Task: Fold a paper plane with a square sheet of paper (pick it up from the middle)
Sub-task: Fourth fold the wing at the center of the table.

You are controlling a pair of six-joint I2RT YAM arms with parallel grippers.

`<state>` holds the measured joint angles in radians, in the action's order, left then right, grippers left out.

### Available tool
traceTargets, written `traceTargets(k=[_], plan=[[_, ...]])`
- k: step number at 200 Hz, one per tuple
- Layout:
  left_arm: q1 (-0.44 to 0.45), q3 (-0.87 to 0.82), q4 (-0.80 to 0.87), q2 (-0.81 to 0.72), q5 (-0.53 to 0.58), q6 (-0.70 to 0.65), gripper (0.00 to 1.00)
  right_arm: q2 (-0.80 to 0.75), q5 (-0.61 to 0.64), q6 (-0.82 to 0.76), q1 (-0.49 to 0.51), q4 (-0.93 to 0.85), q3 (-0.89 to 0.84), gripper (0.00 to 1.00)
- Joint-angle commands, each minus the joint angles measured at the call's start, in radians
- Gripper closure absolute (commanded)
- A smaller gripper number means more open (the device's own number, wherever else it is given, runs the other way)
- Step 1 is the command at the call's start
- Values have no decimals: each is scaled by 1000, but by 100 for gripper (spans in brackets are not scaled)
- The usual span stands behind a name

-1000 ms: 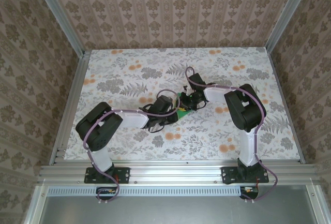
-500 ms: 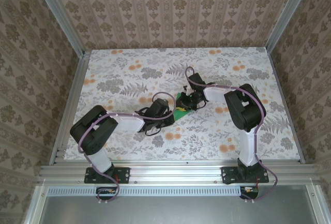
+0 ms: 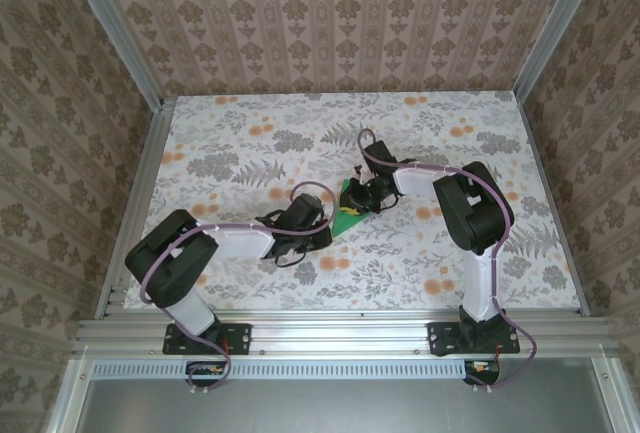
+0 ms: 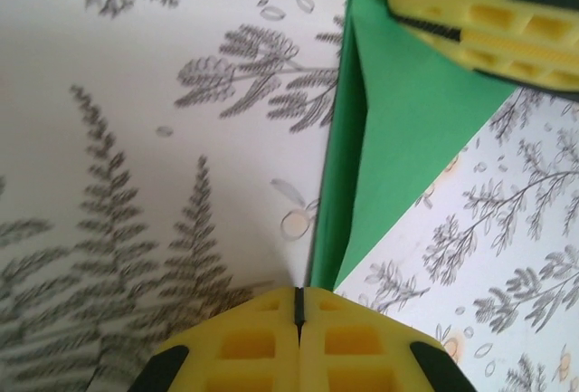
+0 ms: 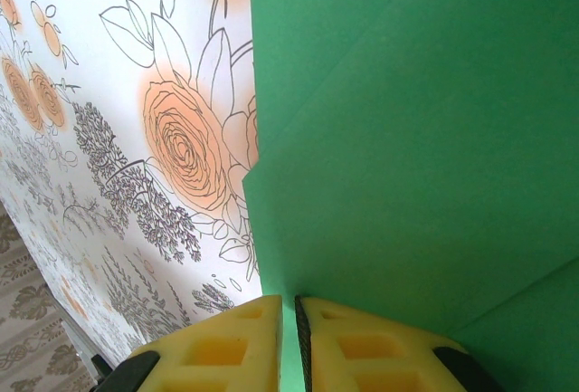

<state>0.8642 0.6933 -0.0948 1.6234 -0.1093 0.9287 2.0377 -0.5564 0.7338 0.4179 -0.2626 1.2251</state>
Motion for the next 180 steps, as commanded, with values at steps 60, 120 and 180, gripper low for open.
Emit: traceTargets(k=[60,120,180], plan=[[-5,85,-40,38,-76,-16,93,104,189,1,-17,-118,-34,83],[-10,77,-1,74,-54,-5,95,109,186,-2,-17,-119,-29,83],[-10,42,92,34,0,-13,95,111,191,-4,-18,-124,-31,83]])
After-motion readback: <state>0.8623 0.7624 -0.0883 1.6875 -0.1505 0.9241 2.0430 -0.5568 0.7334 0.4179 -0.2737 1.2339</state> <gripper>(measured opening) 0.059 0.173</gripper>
